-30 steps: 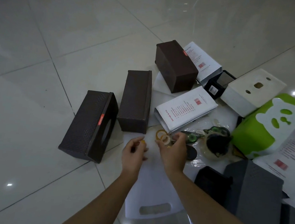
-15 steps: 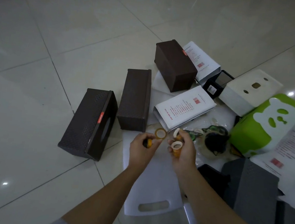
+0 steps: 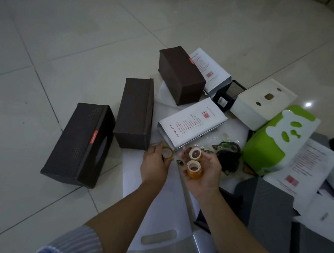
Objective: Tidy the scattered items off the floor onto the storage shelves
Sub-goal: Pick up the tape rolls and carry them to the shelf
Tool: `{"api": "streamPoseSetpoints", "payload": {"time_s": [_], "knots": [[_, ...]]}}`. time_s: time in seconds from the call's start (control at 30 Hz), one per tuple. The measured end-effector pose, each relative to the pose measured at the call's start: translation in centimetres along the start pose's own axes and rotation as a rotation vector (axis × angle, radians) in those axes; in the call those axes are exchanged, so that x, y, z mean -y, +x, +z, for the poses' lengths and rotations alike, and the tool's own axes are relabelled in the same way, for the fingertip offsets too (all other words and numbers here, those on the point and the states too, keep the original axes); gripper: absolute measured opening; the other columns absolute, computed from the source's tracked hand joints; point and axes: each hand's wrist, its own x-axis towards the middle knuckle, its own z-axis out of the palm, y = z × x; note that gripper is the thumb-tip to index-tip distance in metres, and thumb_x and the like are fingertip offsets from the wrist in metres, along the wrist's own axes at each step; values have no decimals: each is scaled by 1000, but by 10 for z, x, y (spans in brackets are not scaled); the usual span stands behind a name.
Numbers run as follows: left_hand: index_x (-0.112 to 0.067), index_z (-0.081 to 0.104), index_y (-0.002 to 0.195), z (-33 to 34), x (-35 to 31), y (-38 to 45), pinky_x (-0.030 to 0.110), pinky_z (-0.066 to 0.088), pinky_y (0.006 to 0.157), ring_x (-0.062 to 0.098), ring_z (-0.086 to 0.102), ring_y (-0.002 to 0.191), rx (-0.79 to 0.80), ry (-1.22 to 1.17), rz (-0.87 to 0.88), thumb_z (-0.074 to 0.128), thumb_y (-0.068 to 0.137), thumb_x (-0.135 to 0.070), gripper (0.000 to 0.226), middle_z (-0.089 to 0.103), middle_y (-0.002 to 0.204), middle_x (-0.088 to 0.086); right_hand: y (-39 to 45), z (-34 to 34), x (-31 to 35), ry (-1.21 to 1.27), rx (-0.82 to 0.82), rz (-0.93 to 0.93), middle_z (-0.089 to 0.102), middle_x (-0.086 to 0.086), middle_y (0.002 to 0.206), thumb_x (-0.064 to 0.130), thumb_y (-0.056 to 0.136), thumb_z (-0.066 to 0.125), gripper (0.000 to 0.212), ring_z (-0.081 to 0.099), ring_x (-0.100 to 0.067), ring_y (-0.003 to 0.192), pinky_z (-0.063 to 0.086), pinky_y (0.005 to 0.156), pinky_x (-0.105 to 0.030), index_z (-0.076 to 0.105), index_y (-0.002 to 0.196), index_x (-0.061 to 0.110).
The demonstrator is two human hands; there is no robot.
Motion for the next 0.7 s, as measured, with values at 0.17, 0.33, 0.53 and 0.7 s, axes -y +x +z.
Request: {"api": "streamPoseSetpoints", "payload": {"time_s": [0.17,0.33,0.53,0.7], "knots": [[-26,60,122,-1,1,-1,31,49,85,20,51,114,16,37,50,74,82,-31,43,58,126,0,-4,-3,4,-15,19,-15,65,-12,100,24,88,46,25,66,-23,77,44,42,-22,61,98,7],[-19,63,122,-11,-8,-22,23,47,83,14,58,99,11,-396,-167,79,79,-33,48,61,113,-1,-13,3,7,-77,-33,-29,69,-6,87,52,95,49,45,65,-18,74,43,39,-19,68,87,12],[-8,65,100,-64,-32,-48,22,49,54,18,60,74,267,-1506,-806,63,90,-24,19,60,86,9,-32,7,9,7,-51,-22,68,-5,93,34,92,56,23,65,-17,78,45,43,-17,61,98,12],[0,67,100,-104,-51,-58,26,58,73,26,65,95,377,-1843,-784,64,88,-30,33,67,102,15,-55,30,16,268,-64,-40,67,-19,108,29,96,52,34,71,-27,87,60,63,-28,61,107,-2]]}}
